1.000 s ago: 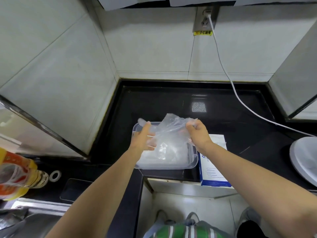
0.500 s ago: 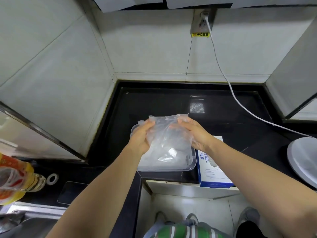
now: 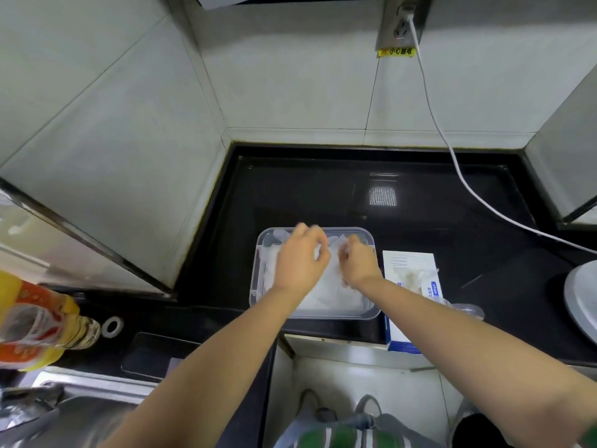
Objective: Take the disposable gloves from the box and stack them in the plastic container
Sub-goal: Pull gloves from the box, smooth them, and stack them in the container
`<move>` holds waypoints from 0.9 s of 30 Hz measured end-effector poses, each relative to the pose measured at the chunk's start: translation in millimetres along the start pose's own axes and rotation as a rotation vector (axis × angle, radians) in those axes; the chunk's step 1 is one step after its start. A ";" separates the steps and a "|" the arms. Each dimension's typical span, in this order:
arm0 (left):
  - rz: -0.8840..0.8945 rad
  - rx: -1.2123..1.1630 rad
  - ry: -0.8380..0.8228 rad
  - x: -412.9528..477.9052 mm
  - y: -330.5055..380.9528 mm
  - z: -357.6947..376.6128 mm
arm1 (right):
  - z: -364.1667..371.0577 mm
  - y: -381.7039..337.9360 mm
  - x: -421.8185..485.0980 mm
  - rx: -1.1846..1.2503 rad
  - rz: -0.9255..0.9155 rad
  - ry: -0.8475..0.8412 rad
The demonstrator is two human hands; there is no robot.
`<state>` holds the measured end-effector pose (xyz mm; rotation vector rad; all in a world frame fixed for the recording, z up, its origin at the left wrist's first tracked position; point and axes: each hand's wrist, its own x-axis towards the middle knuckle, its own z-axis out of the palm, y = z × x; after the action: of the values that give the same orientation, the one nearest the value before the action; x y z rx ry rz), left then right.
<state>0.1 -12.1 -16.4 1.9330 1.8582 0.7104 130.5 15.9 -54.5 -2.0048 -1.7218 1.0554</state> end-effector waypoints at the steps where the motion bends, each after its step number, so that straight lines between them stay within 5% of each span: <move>1: -0.059 0.083 -0.161 -0.3 -2.3 12.4 | 1.0 0.8 1.4 -0.003 0.000 0.007; 3: -0.211 0.255 -0.472 -1.3 -13.1 35.5 | -0.3 3.2 3.3 -0.009 0.007 -0.004; 5: -0.288 0.327 -0.613 -2.9 -27.6 48.1 | -3.2 4.8 2.1 -0.038 0.011 -0.043; 8: -0.268 0.354 -0.648 -3.2 -42.1 56.2 | -6.9 3.8 0.4 -0.217 -0.078 0.028; 11: -0.221 0.386 -0.678 0.4 -49.8 60.8 | -10.6 0.3 1.4 -0.235 -0.404 0.261; 13: -0.198 0.397 -0.691 3.0 -53.6 63.6 | -8.7 -7.1 2.5 -0.120 -0.497 0.179; 15: -0.196 0.407 -0.697 3.6 -56.5 64.9 | -1.2 -10.8 2.9 -0.108 -0.397 -0.048; 18: -0.177 0.424 -0.695 2.1 -62.6 65.2 | 12.0 -3.8 8.3 -0.452 -0.129 -0.380; 27: -0.206 0.400 -0.770 3.8 -73.8 62.2 | 39.3 18.5 22.6 -0.749 0.014 -0.467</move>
<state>-23.3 1.5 -109.1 1.8066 1.7051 -0.4597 117.3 23.6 -101.0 -2.2912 -2.6615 1.0352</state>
